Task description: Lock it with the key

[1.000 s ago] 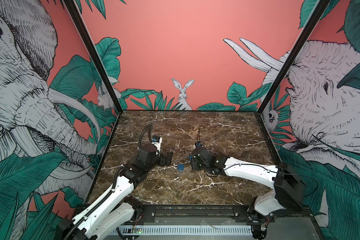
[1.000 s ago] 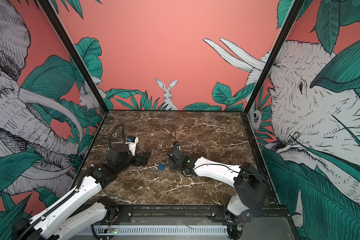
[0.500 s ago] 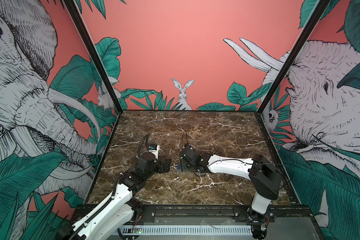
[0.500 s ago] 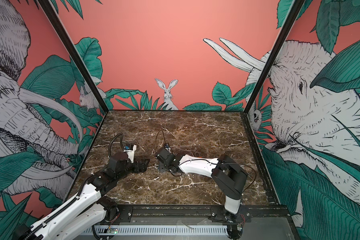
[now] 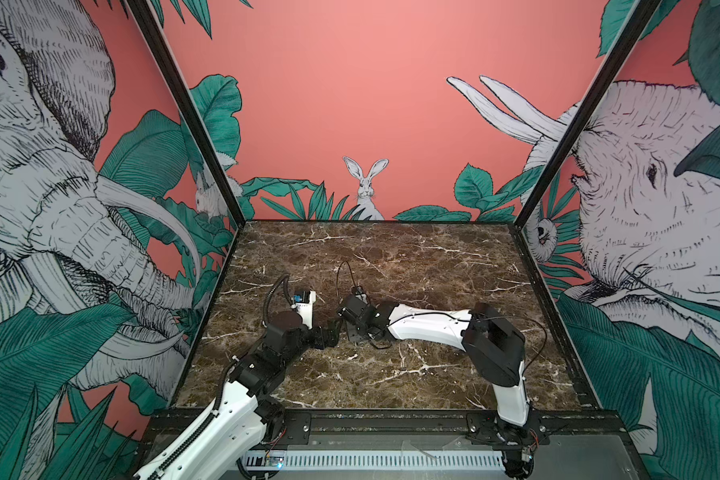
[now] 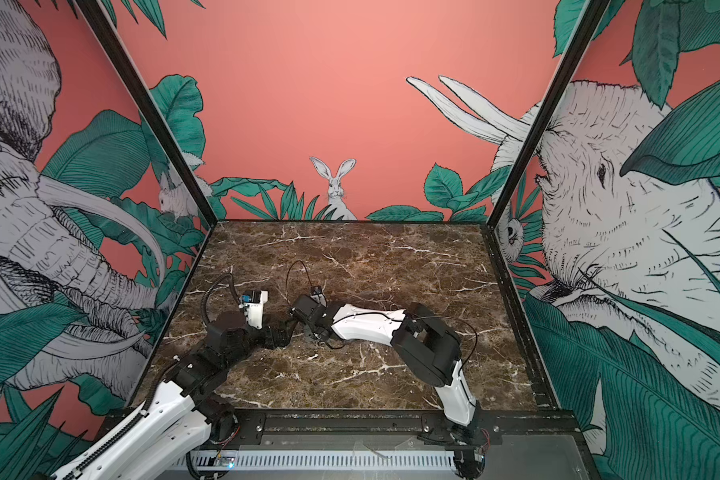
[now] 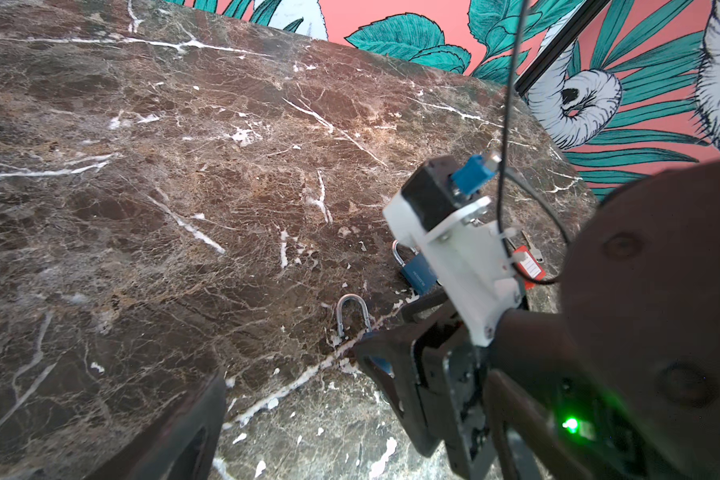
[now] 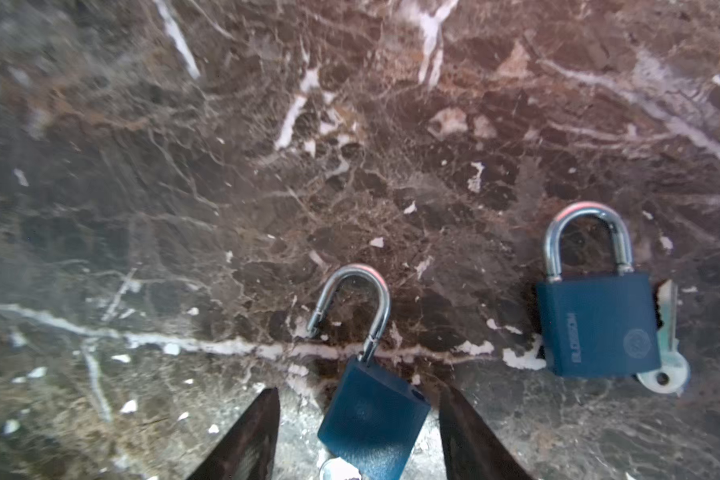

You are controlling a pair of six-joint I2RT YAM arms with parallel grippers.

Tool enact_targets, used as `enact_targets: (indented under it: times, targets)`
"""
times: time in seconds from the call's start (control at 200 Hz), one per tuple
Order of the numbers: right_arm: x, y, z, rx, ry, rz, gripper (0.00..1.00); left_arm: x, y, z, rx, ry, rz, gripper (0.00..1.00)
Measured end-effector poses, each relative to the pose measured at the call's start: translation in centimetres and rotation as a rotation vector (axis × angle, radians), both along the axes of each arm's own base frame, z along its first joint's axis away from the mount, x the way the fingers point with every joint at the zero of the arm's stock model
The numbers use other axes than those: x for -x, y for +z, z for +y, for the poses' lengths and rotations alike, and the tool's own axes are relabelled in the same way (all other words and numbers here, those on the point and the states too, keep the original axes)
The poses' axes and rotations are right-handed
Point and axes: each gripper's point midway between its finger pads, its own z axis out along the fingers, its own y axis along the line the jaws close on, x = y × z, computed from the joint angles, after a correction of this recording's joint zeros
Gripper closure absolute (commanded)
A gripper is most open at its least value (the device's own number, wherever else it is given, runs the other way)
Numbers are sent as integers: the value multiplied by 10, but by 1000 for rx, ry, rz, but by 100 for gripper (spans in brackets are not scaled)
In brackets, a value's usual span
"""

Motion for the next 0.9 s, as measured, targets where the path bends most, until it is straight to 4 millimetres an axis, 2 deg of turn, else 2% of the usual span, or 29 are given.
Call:
enact_targets:
  times: [0.135,0.56,0.9]
  targets:
    - [0,-9,-4,42,-5,2,42,1,-6,1,-15,-4,12,3]
    - [0,-21,-17,79,-17,-6,46,2,-16,1,-35,-11,40,3]
    - [0,-22,-17,41,-15,-4,50,-2,-9,4,3,8,26,3]
